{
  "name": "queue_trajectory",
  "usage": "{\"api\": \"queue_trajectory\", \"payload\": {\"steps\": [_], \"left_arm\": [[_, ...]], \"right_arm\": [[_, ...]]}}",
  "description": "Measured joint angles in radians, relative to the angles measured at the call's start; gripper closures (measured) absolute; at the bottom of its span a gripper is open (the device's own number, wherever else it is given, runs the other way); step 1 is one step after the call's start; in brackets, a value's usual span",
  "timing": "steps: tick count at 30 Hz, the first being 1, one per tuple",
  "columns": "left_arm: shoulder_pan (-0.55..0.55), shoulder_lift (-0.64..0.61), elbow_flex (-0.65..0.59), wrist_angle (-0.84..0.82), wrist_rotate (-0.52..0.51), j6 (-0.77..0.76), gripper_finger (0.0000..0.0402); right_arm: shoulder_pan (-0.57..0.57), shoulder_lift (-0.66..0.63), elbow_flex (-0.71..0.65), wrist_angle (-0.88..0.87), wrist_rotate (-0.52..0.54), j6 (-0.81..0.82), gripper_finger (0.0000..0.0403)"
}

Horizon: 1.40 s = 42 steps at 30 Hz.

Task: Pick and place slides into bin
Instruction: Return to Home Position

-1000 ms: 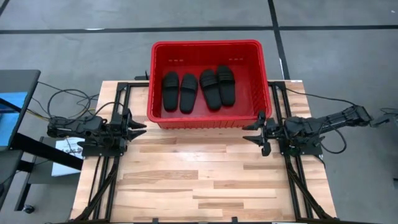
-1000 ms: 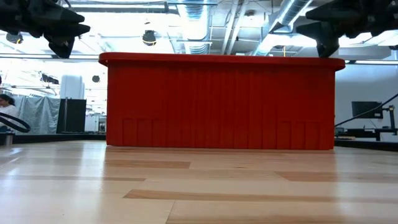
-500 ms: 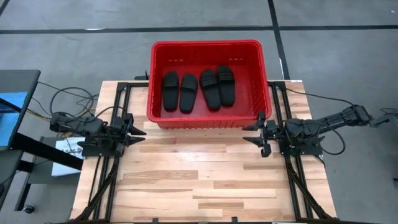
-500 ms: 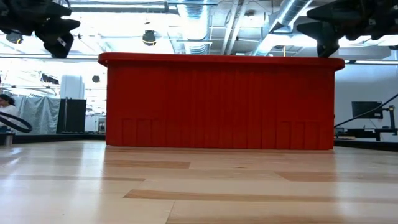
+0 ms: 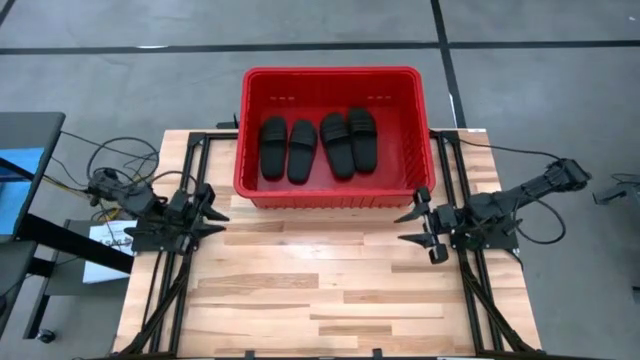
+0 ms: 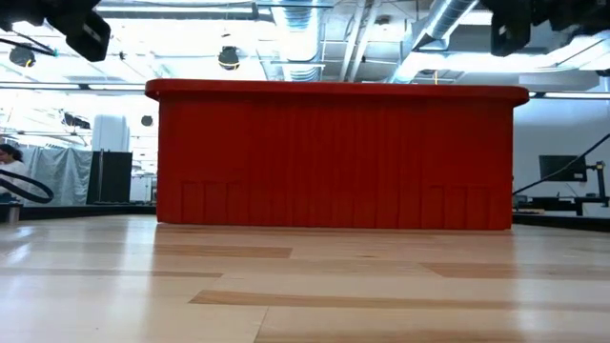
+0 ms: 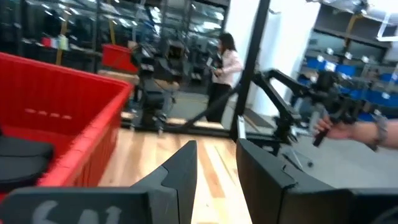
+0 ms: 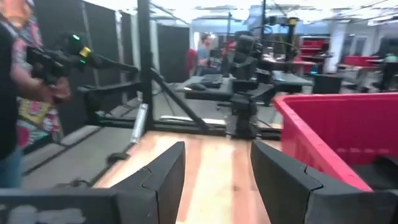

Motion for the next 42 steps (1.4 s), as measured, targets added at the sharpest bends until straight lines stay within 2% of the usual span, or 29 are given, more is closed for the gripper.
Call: {"api": "queue_trajectory", "payload": {"steps": [5,9,12,17,20,22,25,28,32,38,42], "left_arm": [[-0.064,0.069,0.000,-0.034,0.007,-0.029,0.0299],[-0.118,0.167,0.000,-0.027,-0.072,-0.059,0.0299],[-0.166,0.244,0.000,-0.011,-0.145,-0.069,0.0299],[-0.245,0.301,0.000,-0.012,-0.279,-0.066,0.0299],[-0.287,0.295,-0.020,0.015,-0.307,-0.064,0.0299],[-0.312,0.279,-0.073,0.087,-0.269,-0.063,0.0299],[-0.345,0.256,-0.184,0.246,-0.138,-0.062,0.0299],[-0.365,0.226,-0.279,0.358,-0.060,-0.093,0.0299],[-0.381,0.201,-0.272,0.278,-0.033,-0.108,0.0299],[-0.383,0.117,-0.278,0.273,-0.042,-0.092,0.0299],[-0.383,0.043,-0.279,0.278,-0.060,-0.067,0.0299]], "right_arm": [[0.078,0.002,0.012,-0.045,0.004,0.081,0.0228],[0.152,0.016,0.012,-0.089,0.062,0.169,0.0228],[0.206,0.058,0.005,-0.079,0.116,0.176,0.0228],[0.273,0.118,-0.051,0.039,0.206,0.178,0.0232],[0.297,0.161,-0.107,0.176,0.213,0.178,0.0242],[0.304,0.193,-0.140,0.266,0.213,0.178,0.0250],[0.311,0.242,-0.178,0.381,0.213,0.186,0.0261],[0.316,0.278,-0.182,0.393,0.213,0.234,0.0270],[0.320,0.322,-0.182,0.407,0.213,0.278,0.0275],[0.370,0.374,-0.184,0.455,0.213,0.176,0.0275],[0.414,0.374,-0.255,0.553,0.245,0.174,0.0279]]}}
